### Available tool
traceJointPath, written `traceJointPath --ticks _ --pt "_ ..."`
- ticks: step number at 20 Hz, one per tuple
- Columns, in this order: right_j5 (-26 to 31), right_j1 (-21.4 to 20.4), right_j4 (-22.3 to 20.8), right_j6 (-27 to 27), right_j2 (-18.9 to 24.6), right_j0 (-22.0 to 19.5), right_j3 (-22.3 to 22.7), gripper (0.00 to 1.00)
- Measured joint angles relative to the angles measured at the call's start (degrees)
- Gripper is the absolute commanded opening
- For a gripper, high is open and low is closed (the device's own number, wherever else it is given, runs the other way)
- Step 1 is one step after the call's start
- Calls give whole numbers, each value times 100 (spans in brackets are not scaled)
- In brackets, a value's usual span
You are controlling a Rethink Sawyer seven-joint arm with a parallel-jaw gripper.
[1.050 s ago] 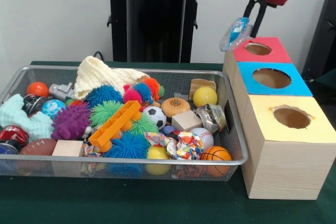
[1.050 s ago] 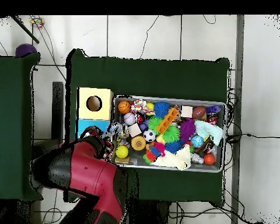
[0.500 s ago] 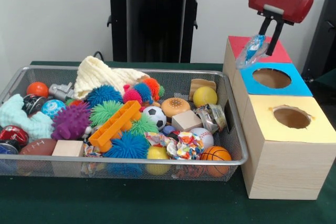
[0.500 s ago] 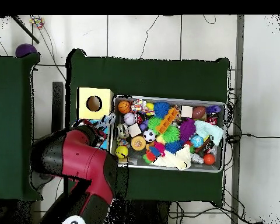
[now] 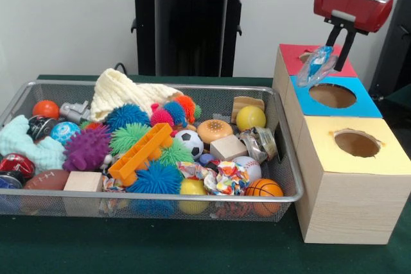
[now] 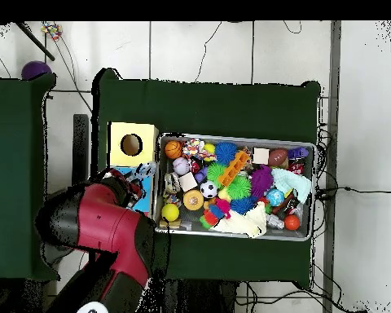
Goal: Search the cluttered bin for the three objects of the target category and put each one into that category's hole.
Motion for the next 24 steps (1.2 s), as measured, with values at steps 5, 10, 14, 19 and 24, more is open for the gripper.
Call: traceJointPath --ticks 5,10,14,19,24 --pt "-1 -73 0 129 -10 55 105 0" --pt "-1 -189 0 140 -51 148 315 0" --pt "-1 -227 0 143 -121 268 456 0" --pt "-1 -205 7 156 -206 388 516 0" --pt "-1 -83 77 163 -219 403 511 0"
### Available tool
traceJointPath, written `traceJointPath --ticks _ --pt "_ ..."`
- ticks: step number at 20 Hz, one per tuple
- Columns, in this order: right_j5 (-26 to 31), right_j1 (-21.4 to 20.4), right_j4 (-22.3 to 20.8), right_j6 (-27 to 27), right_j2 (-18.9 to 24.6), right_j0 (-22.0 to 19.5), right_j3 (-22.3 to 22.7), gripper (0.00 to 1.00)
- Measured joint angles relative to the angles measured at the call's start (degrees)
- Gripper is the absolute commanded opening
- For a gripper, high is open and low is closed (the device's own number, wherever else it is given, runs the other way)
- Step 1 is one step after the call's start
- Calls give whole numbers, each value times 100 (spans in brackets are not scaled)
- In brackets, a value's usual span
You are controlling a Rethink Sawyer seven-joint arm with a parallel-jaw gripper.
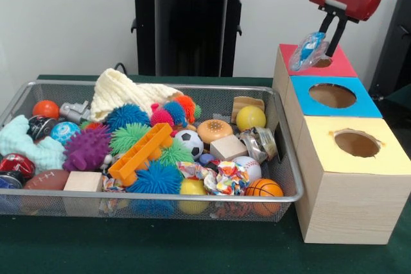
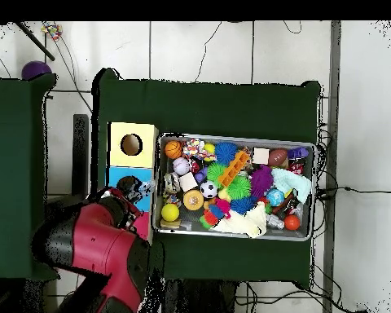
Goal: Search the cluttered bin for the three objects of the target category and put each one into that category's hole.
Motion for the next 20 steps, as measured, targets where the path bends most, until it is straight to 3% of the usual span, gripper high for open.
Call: traceJointPath --ticks 12,20 --pt "0 453 301 557 3 231 -15 0" --pt "-1 388 313 703 2 390 43 0"
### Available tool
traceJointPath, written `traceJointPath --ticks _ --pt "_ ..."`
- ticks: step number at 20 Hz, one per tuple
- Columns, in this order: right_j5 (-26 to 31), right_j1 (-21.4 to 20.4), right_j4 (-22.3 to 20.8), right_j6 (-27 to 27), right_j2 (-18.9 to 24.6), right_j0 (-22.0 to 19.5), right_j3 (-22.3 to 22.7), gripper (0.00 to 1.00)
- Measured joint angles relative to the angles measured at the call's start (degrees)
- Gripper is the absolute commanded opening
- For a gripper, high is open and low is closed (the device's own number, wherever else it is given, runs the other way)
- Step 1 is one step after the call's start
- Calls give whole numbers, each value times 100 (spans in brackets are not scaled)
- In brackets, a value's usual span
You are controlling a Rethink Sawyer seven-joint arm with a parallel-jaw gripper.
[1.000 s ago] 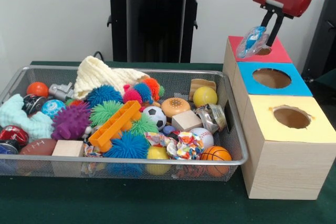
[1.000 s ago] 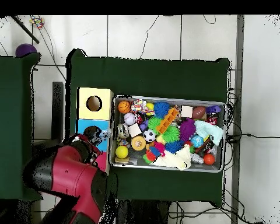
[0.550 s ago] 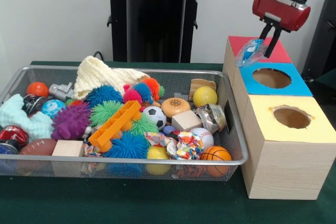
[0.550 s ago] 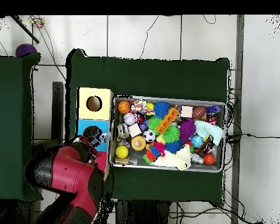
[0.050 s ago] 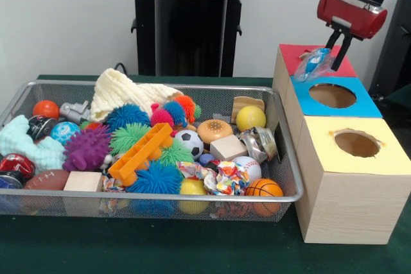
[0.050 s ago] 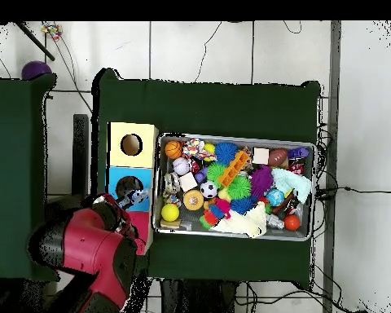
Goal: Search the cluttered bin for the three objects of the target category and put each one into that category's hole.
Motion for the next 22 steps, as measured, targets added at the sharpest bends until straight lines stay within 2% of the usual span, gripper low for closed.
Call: traceJointPath --ticks 11,22 --pt "0 -190 0 2 -3 132 193 0" --pt "0 -12 96 4 -3 158 191 0"
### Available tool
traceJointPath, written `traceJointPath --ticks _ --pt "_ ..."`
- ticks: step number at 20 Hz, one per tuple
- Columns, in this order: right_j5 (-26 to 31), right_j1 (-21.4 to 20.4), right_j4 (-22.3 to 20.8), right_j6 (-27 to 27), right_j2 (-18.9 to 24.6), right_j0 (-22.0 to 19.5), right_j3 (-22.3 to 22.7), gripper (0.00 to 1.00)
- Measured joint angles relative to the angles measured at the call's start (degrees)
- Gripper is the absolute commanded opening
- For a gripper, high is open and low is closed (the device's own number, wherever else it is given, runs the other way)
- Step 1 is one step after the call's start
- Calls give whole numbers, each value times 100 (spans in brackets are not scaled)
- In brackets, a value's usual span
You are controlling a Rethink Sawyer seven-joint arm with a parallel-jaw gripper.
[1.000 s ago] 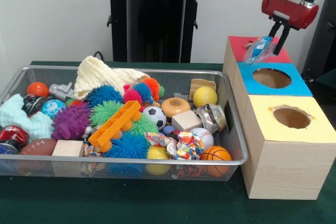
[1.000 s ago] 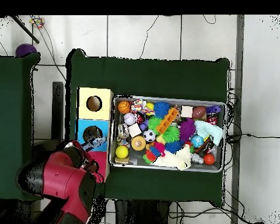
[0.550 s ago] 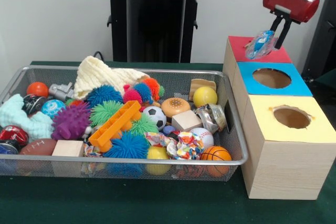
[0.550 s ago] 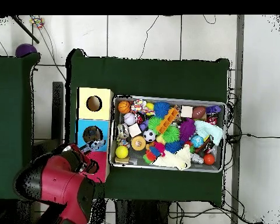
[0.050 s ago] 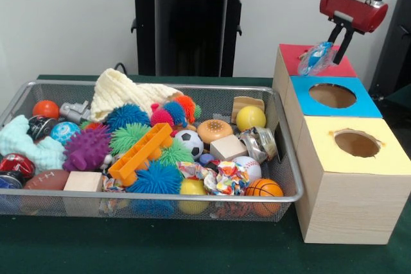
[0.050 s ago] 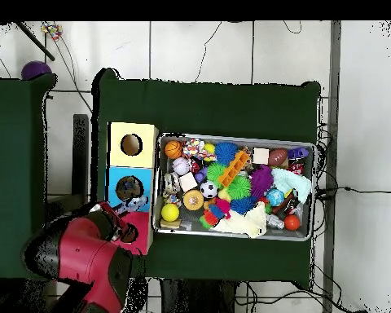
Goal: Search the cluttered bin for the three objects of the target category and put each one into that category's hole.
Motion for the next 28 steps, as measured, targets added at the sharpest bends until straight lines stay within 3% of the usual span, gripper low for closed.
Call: traceJointPath --ticks 15,28 --pt "-2 376 214 70 -148 165 -160 0" --pt "-1 811 266 310 -354 148 -731 0"
